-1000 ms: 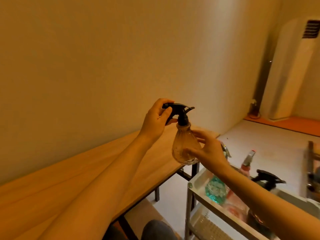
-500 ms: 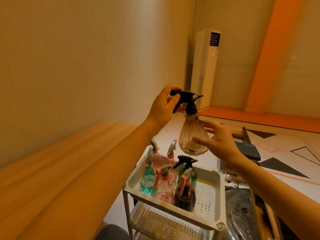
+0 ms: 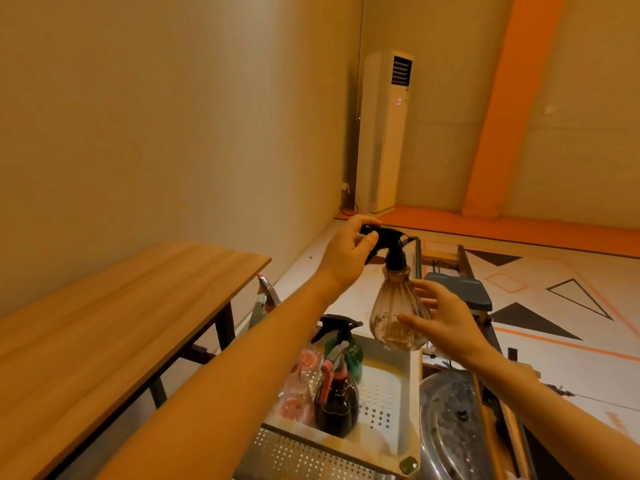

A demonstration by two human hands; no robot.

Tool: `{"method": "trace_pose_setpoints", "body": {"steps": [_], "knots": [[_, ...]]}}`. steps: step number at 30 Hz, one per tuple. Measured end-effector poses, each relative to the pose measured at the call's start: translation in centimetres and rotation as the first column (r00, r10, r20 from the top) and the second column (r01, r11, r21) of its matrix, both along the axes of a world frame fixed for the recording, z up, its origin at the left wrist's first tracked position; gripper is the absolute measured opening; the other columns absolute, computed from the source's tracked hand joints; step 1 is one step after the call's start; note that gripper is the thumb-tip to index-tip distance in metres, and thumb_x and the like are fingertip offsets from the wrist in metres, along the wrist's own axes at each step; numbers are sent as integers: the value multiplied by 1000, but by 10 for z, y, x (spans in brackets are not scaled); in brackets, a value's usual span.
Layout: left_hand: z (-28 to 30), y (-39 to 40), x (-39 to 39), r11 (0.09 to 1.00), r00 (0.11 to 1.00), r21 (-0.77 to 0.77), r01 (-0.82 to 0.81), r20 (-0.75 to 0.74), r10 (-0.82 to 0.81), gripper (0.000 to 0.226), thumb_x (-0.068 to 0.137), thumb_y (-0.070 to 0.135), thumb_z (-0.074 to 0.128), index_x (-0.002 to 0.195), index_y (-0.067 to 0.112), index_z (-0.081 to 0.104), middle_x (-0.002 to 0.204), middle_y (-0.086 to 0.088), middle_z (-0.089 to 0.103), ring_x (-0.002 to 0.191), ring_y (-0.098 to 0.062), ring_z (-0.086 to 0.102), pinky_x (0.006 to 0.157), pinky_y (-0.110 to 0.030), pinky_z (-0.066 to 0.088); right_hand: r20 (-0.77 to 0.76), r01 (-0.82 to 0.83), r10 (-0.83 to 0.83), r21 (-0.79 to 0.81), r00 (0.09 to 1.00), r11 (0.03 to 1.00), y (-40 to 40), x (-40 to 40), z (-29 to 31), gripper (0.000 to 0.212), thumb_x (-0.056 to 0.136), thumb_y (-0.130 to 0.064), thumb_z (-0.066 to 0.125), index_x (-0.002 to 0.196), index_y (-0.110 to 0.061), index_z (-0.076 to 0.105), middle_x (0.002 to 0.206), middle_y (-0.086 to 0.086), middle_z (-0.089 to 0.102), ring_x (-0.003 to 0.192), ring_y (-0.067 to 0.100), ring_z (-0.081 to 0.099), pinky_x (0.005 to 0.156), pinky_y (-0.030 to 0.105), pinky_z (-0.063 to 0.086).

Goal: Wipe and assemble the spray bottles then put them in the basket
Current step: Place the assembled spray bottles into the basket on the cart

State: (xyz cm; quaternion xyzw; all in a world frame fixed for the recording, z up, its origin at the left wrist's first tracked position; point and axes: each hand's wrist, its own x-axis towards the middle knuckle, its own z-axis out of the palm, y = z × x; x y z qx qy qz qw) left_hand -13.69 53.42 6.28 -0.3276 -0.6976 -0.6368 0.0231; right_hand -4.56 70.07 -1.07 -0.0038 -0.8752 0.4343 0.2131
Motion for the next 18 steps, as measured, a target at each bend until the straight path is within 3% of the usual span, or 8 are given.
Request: {"method": "trace_pose_setpoints", "body": {"steps": [3, 5, 7, 10, 12, 14, 16, 18], "knots": [[-25, 6, -3, 997, 1000, -82, -2, 22, 4, 17, 97, 10, 48, 109, 21, 54, 116, -22, 59, 106, -32, 62, 81, -48, 57, 98, -4, 10, -64, 995, 998, 5, -4, -28, 73, 75, -17, 79, 137, -21, 40, 117, -6, 51, 110, 13, 51, 86, 29, 51], [-40, 8, -3, 991, 999, -135, -9, 33, 13, 16, 97, 10, 48, 111, 17, 53, 116, -21, 60, 103, -30, 63, 78, -37, 59, 148, -18, 35, -115, 988, 993, 7, -7, -43, 77, 73, -16, 80, 138, -23, 38, 118, -7, 51, 110, 12, 50, 81, 21, 49], [-51, 9, -4, 977, 1000, -211, -29, 0, 29, 19, 96, 11, 49, 114, 16, 53, 114, -17, 62, 99, -25, 63, 73, -22, 57, 193, -37, 67, -156, 979, 987, 9, -12, -55, 73, 72, -14, 80, 133, -26, 41, 116, -8, 52, 110, 12, 51, 79, 19, 48], [-61, 10, -3, 949, 999, -314, -35, -19, 31, 30, 95, 12, 49, 122, 22, 54, 120, -12, 60, 105, -24, 60, 82, -28, 56, 263, -69, 113, -174, 958, 982, 13, -21, -73, 64, 73, -13, 80, 123, -31, 44, 114, -12, 53, 113, 14, 52, 87, 26, 48], [-65, 11, -4, 926, 999, -375, -32, -11, 30, 30, 96, 13, 49, 124, 19, 56, 124, -8, 58, 103, -21, 58, 75, -14, 50, 296, -80, 128, -167, 947, 983, 14, -28, -83, 63, 73, -12, 79, 123, -30, 44, 113, -15, 52, 114, 13, 52, 88, 26, 49], [-69, 12, -6, 912, 1000, -410, -18, 8, 23, 28, 96, 15, 50, 124, 17, 58, 126, -6, 58, 101, -19, 59, 69, -8, 46, 318, -87, 136, -165, 938, 982, 15, -34, -91, 63, 74, -11, 78, 124, -29, 44, 113, -15, 52, 115, 12, 50, 91, 29, 49], [-72, 14, -9, 905, 999, -425, 9, 51, 14, 30, 96, 15, 50, 125, 18, 56, 128, -6, 57, 99, -20, 61, 75, -16, 51, 335, -94, 146, -167, 931, 982, 18, -40, -97, 62, 76, -9, 76, 124, -29, 43, 115, -14, 51, 116, 12, 49, 94, 30, 47], [-74, 16, -11, 889, 995, -456, 36, 101, 12, 33, 95, 15, 52, 128, 17, 54, 131, -8, 55, 111, -24, 57, 92, -34, 52, 350, -102, 144, -135, 926, 986, 22, -45, -101, 61, 78, -8, 74, 125, -30, 42, 119, -12, 50, 117, 11, 48, 95, 28, 45]]}}
